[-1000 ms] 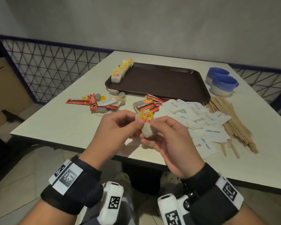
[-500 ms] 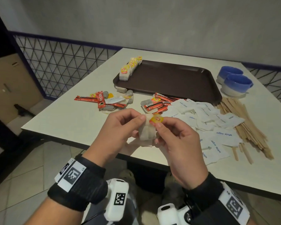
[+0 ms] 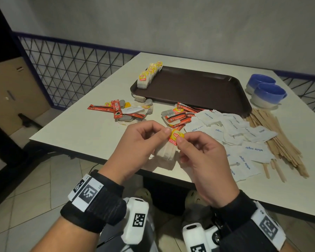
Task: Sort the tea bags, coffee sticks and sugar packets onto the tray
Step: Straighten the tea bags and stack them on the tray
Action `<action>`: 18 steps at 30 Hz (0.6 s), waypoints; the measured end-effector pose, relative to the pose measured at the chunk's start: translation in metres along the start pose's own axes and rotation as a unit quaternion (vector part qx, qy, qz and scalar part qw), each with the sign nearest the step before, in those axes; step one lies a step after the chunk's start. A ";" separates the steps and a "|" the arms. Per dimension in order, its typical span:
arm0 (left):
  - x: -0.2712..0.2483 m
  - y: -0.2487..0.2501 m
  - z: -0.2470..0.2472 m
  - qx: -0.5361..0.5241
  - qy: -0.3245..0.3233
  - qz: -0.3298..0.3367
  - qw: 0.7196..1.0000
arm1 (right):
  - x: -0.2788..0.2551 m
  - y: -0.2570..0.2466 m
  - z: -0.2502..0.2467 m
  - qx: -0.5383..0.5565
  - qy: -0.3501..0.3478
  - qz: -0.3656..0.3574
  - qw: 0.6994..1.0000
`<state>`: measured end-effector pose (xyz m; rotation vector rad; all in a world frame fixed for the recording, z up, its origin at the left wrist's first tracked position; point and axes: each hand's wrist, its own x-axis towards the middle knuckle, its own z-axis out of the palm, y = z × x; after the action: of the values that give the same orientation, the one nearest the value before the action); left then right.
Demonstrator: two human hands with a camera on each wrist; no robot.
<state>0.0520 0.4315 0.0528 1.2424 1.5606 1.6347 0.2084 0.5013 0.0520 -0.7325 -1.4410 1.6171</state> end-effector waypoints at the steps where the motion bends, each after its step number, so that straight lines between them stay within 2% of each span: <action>1: -0.001 0.001 0.000 -0.001 -0.005 0.001 1.000 | 0.000 -0.001 0.000 -0.003 -0.001 0.002 1.000; 13: -0.002 0.005 -0.002 -0.025 -0.078 -0.029 0.996 | 0.001 0.000 -0.001 0.005 -0.012 0.017 1.000; 18: -0.001 0.002 -0.002 -0.050 -0.067 -0.032 0.996 | 0.004 0.004 -0.001 0.036 -0.004 0.031 0.999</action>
<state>0.0512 0.4299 0.0545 1.2113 1.4058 1.5372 0.2068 0.5053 0.0486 -0.7356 -1.3714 1.7113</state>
